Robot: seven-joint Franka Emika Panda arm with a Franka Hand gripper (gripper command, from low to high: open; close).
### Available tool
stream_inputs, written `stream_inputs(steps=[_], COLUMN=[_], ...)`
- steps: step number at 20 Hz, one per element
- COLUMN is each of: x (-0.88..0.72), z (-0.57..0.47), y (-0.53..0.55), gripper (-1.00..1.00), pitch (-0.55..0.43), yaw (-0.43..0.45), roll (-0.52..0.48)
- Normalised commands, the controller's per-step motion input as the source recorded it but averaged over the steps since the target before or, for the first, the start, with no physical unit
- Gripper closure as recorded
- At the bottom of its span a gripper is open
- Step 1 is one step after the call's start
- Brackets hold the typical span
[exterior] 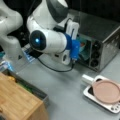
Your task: Open the microwave oven door. Pull out the microwave oven tray. Pick up the bowl. Place the bowl on the microwave tray.
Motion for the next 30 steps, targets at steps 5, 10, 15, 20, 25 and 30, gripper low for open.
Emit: stream_inputs(steps=[5, 10, 15, 20, 25, 30], x=[-0.26, -0.20, -0.17, -0.18, -0.11, 0.09], z=[0.33, 0.21, 0.27, 0.61, 0.98, 0.96], y=[0.38, 0.29, 0.19, 0.14, 0.12, 0.31], gripper=[-1.00, -1.00, -1.00, -1.00, -1.00, -1.00], pitch=[0.196, 0.115, 0.141, 0.198, 0.205, -0.040], yaw=[-0.123, -0.160, -0.181, -0.135, -0.078, -0.084], roll=[-0.005, -0.025, -0.058, -0.094, -0.184, -0.522])
